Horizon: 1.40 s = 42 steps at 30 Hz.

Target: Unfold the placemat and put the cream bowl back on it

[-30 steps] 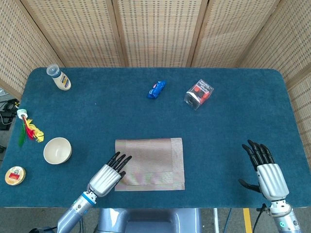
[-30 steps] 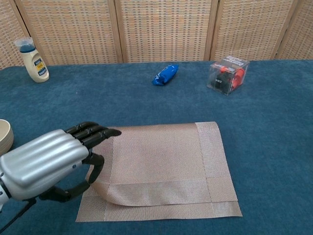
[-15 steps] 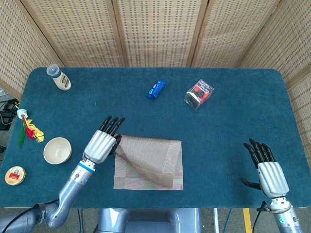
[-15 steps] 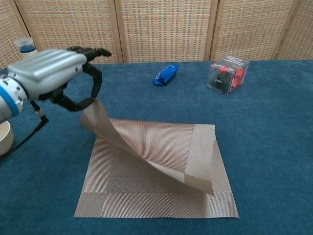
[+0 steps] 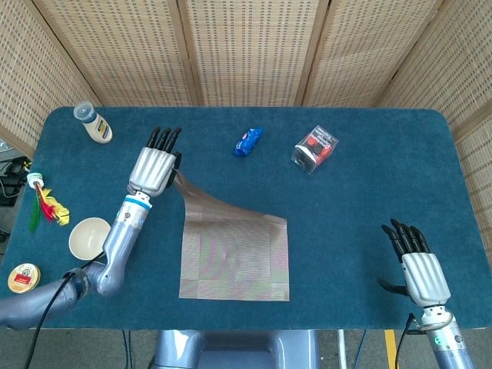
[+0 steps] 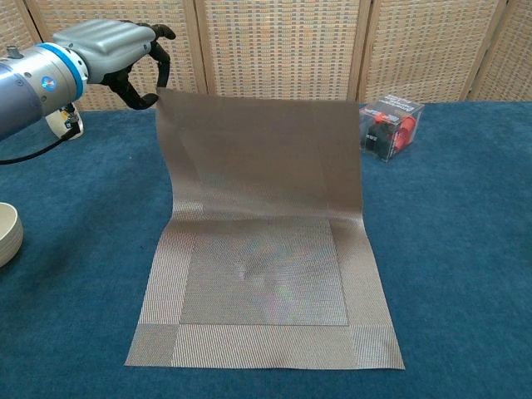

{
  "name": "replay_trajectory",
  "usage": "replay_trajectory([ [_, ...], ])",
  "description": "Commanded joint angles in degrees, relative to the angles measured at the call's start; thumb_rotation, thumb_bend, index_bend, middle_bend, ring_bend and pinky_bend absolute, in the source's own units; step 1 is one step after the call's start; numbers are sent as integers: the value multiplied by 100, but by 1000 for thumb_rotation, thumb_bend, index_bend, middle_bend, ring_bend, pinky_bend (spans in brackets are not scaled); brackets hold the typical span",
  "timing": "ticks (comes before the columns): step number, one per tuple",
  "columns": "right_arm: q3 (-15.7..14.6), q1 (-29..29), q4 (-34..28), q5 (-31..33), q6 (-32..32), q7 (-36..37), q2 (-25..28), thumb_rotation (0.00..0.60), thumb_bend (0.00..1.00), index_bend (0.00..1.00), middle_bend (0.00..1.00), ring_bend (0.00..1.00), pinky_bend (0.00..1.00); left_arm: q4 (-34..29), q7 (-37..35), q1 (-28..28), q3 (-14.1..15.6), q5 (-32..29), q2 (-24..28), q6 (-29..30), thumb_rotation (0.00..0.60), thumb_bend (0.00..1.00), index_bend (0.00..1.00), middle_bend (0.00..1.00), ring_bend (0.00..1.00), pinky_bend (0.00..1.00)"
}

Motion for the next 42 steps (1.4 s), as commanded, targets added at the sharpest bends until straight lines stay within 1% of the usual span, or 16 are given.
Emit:
replay_trajectory([
  [1,19,19,26,49,-37,-31,-26,600,169,93,0,0,0,518,-16,-350,-13,-289,-295,-133,600,477,350,0,0,0],
  [2,24,23,34,62,-42,-33,-30,600,169,92,0,0,0,603,-55,-383,11,-306,-343,-120,600,442,289,0,0,0],
  [3,27,24,44,68,-42,-27,-32,600,169,92,0,0,0,688,-105,-407,39,-297,-387,-87,600,378,197,0,0,0],
  [5,31,15,69,93,-36,-16,-34,600,169,92,0,0,0,861,-193,-425,128,-239,-443,-11,600,258,56,0,0,0],
  [7,31,8,89,117,-38,-13,-37,600,169,92,0,0,0,994,-284,-421,201,-194,-461,59,600,190,5,0,0,0],
  [9,20,7,98,116,-43,-13,-38,600,169,92,0,0,0,1062,-407,-385,256,-205,-432,105,600,167,0,0,0,0],
  [13,-7,12,113,35,-18,1,-50,600,169,92,0,0,0,965,-652,-249,349,-151,-243,246,600,162,0,0,0,0],
  [15,-25,16,118,2,-17,-2,-62,600,169,92,0,0,0,709,-907,-46,416,-66,-38,444,600,163,0,0,0,0],
  [17,-35,23,128,-11,-26,-7,-76,600,169,93,0,0,0,338,-1137,227,563,100,210,693,600,163,0,0,0,0],
  [21,-58,43,162,-43,-56,-16,-117,600,169,93,0,0,0,-351,-1469,758,961,515,648,1223,600,163,0,0,0,0],
  [22,-70,47,176,-69,-52,-26,-132,600,169,93,0,0,0,-556,-1600,932,1108,659,770,1382,600,163,0,0,0,0],
  [23,-77,48,182,-83,-51,-35,-139,600,169,94,0,0,0,-654,-1666,1020,1185,733,823,1462,600,163,0,0,0,0],
  [25,-107,48,191,-153,-26,-78,-162,600,169,95,0,0,0,-934,-1831,1301,1493,1042,1012,1720,600,163,0,0,0,0],
  [27,-126,42,181,-207,7,-110,-182,600,167,96,0,0,0,-1066,-1898,1491,1703,1289,1113,1949,600,163,0,0,0,0],
  [35,-270,18,130,-513,123,-294,-277,600,144,100,0,0,0,-1249,-2187,2405,2527,2194,1375,3060,600,163,0,0,0,0],
  [42,-332,5,181,-700,224,-330,-351,600,94,105,0,0,0,-1051,-2381,3126,3000,2591,1344,3837,600,163,0,0,0,0],
])
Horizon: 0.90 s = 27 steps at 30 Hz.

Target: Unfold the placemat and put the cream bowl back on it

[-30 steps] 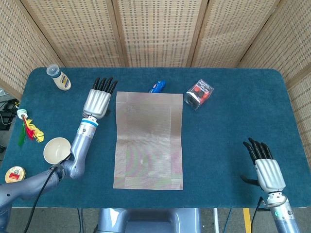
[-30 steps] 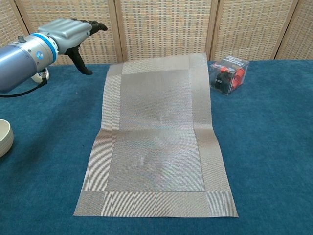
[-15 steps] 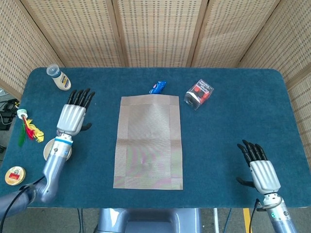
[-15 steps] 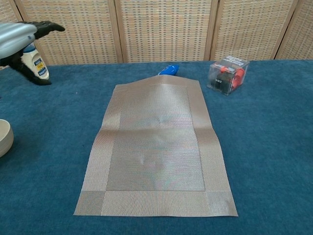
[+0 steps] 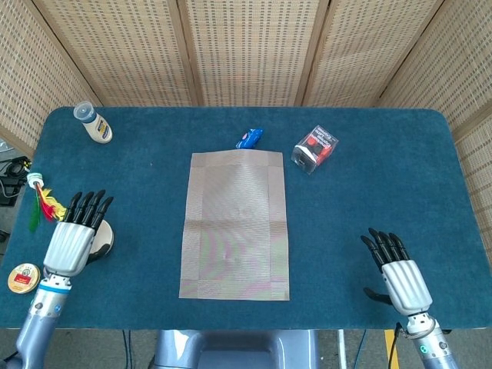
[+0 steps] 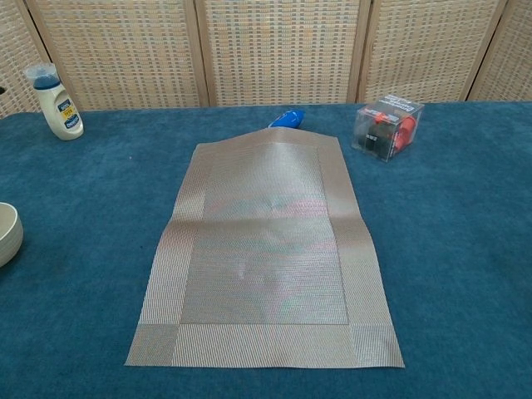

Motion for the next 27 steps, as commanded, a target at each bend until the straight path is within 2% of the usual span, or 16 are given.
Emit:
replay_trajectory([
  [1,-18,-2,46,-108,76,3,-52,600,85,106,0,0,0,105,-169,427,289,218,-15,419,600,163,0,0,0,0],
  [7,-130,5,141,-467,215,-51,-223,600,22,110,0,0,0,179,-361,881,424,483,13,961,600,163,0,0,0,0],
  [11,-362,87,99,-815,22,-194,-584,600,7,110,0,0,0,98,-434,1017,393,724,140,1249,600,163,0,0,0,0],
  [17,-469,237,152,-922,-379,-400,-1133,600,6,117,0,0,0,64,-555,1087,305,728,208,1186,600,163,0,0,0,0],
  [27,-416,411,394,-583,-1042,-851,-2053,600,4,134,0,0,0,93,-647,1196,169,832,228,1153,600,163,0,0,0,0],
])
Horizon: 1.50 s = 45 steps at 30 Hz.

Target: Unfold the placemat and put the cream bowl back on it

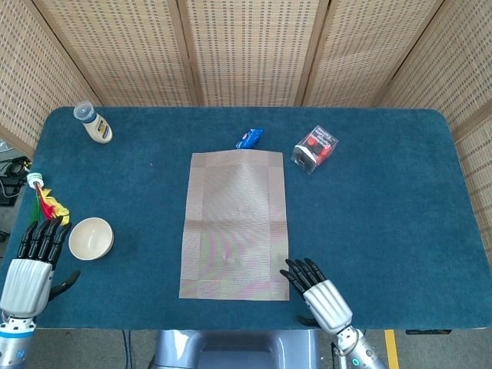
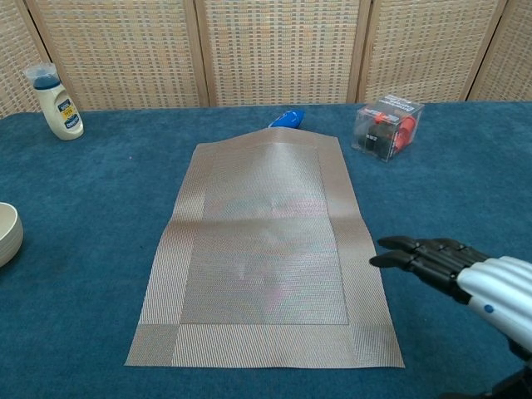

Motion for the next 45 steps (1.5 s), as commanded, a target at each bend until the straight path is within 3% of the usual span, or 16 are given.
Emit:
replay_trajectory([
  [1,56,58,117,167,-159,-113,-213,600,4,136,0,0,0,6,-15,18,-22,14,2,-4,600,163,0,0,0,0],
  [31,414,363,860,949,-575,-130,-1059,600,101,177,0,0,0,89,-74,130,-247,109,-45,-213,600,163,0,0,0,0],
  [36,443,423,1106,850,-425,-79,-1231,600,283,187,0,0,0,81,-180,151,-328,42,-7,-229,600,163,2,0,0,0],
  [45,390,434,1610,412,233,523,-1490,600,458,213,0,0,0,87,-201,171,-348,89,-4,-271,600,163,7,0,0,0],
])
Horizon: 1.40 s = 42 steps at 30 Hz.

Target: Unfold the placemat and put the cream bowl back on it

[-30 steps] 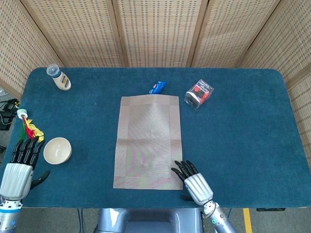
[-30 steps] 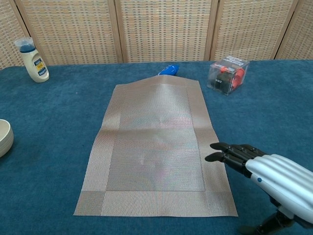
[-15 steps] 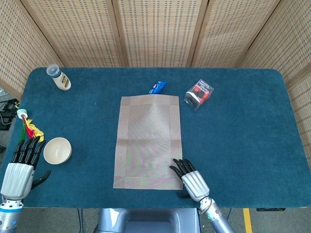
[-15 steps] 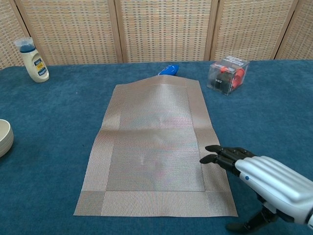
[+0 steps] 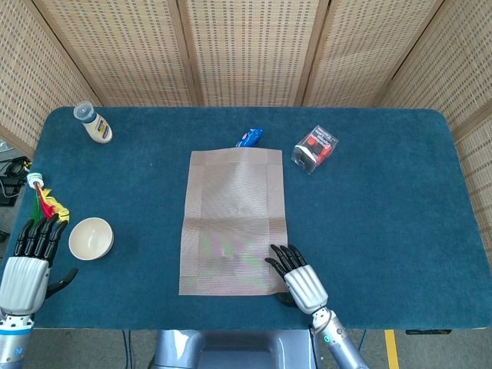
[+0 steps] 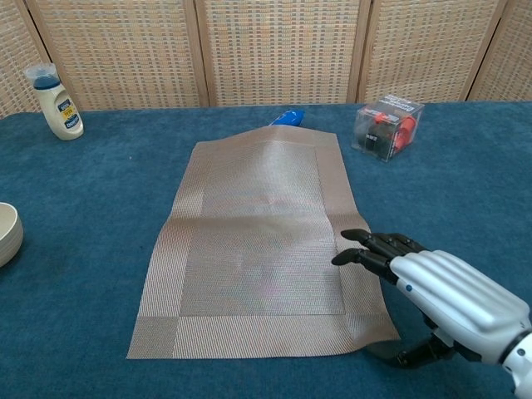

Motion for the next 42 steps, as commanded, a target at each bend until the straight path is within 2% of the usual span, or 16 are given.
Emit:
replay_trajectory([
  [1,-35,-4,197,-179,280,273,-94,600,461,213,0,0,0,1,6,6,-3,15,-4,-9,600,163,8,0,0,0],
  [10,-114,-14,341,-72,238,456,-100,600,503,220,0,0,0,-11,6,24,-23,40,-7,-50,600,163,13,0,0,0],
  [16,-132,2,669,-186,433,711,-285,600,525,349,12,0,25,-11,-18,32,-38,79,-16,-43,600,174,36,0,0,0],
  [28,-108,-11,1203,-299,830,1155,-596,600,512,531,170,0,50,46,-100,55,-83,87,-34,-25,600,174,40,0,0,0],
  [32,-122,-13,1258,-298,857,1251,-619,600,517,558,183,0,53,44,-112,58,-89,82,-32,-34,600,174,40,0,0,0],
  [42,-148,-34,1319,-247,880,1278,-645,600,619,582,188,0,53,49,-140,62,-98,86,-31,-66,600,174,40,0,0,0],
])
